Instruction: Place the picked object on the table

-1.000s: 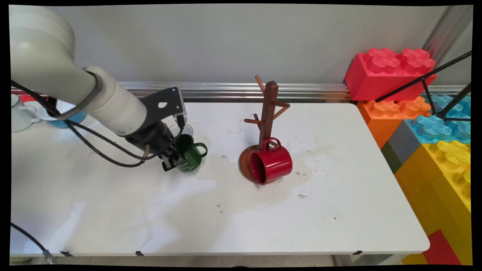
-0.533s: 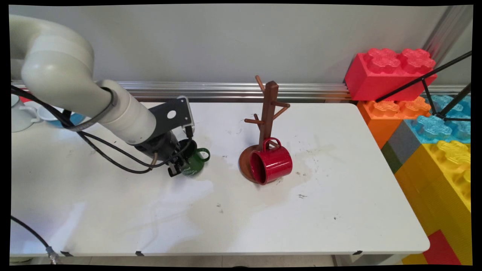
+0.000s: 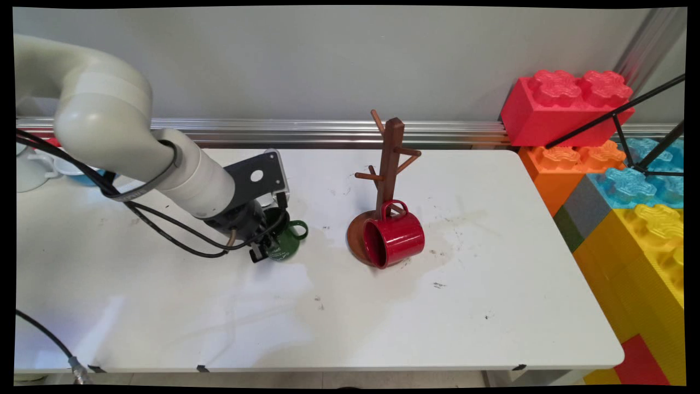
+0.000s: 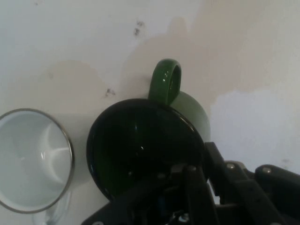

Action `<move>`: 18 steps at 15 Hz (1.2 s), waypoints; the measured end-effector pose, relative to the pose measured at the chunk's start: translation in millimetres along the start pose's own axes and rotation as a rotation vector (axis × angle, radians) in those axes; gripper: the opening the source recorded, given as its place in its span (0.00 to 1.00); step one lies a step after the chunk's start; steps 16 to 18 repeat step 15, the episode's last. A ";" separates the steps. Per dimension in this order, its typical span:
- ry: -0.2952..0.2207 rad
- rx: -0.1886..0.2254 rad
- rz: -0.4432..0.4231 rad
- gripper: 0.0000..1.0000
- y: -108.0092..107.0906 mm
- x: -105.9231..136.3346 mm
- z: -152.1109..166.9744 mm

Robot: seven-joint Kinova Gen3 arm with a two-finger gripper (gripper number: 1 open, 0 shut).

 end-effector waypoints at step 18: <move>0.022 -0.017 -0.038 1.00 1.5 2.8 12.9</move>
